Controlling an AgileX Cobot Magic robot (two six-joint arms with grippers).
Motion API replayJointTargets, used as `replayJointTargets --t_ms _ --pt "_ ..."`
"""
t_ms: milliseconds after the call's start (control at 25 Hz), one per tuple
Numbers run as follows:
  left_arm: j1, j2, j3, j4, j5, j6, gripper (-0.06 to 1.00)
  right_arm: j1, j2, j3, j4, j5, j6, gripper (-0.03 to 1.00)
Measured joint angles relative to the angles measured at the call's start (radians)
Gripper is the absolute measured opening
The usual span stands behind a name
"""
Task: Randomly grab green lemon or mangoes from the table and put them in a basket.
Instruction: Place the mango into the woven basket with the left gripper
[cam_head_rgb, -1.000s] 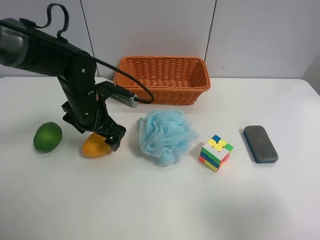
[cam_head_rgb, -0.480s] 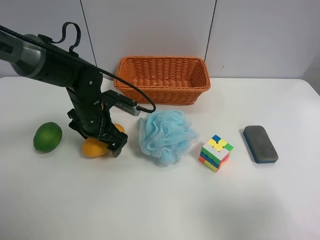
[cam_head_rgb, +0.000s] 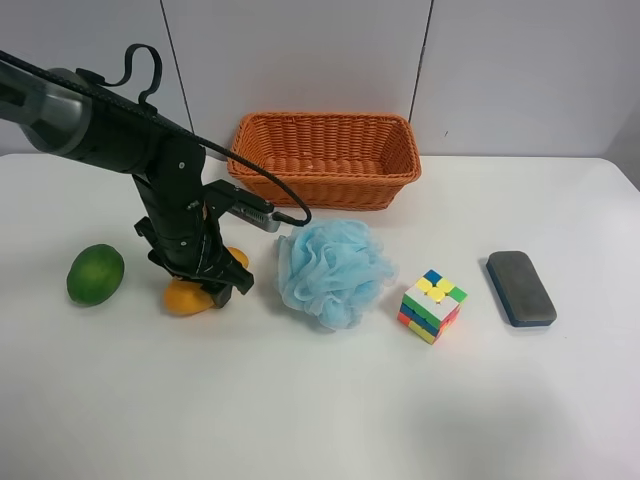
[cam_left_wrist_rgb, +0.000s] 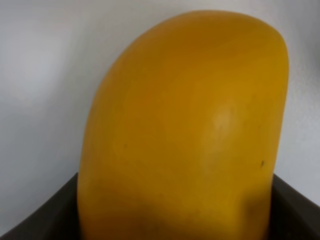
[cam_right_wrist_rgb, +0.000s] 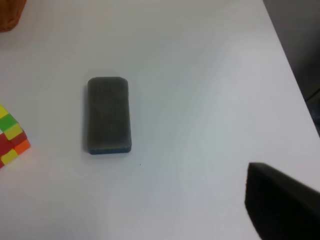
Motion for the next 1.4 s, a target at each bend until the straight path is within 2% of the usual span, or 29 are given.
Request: replayJointTargets --t_ms 80,200,480,760,960,1120,1400 --pt "0.0 -0.007 -0.021 0.001 0.033 0.0 0.6 0.0 0.0 0.0 0.0 0.0 0.0 0.99" --pt "0.0 -0.034 -0.094 0.001 0.147 0.0 0.6 0.0 0.0 0.0 0.0 0.0 0.0 0.99" --pt "0.0 -0.053 -0.411 0.0 0.46 0.002 0.6 0.0 0.0 0.0 0.0 0.0 0.0 0.99" --pt "0.0 -0.025 -0.745 -0.025 0.524 0.028 0.6 0.0 0.0 0.0 0.0 0.0 0.0 0.99" --pt "0.0 0.099 -0.984 -0.053 0.506 0.062 0.6 0.0 0.0 0.0 0.0 0.0 0.0 0.99" --pt "0.0 0.21 -1.129 -0.097 0.41 0.079 0.6 0.0 0.0 0.0 0.0 0.0 0.0 0.99" --pt "0.001 0.342 -1.184 -0.15 0.163 0.081 0.6 0.0 0.0 0.0 0.0 0.0 0.0 0.99"
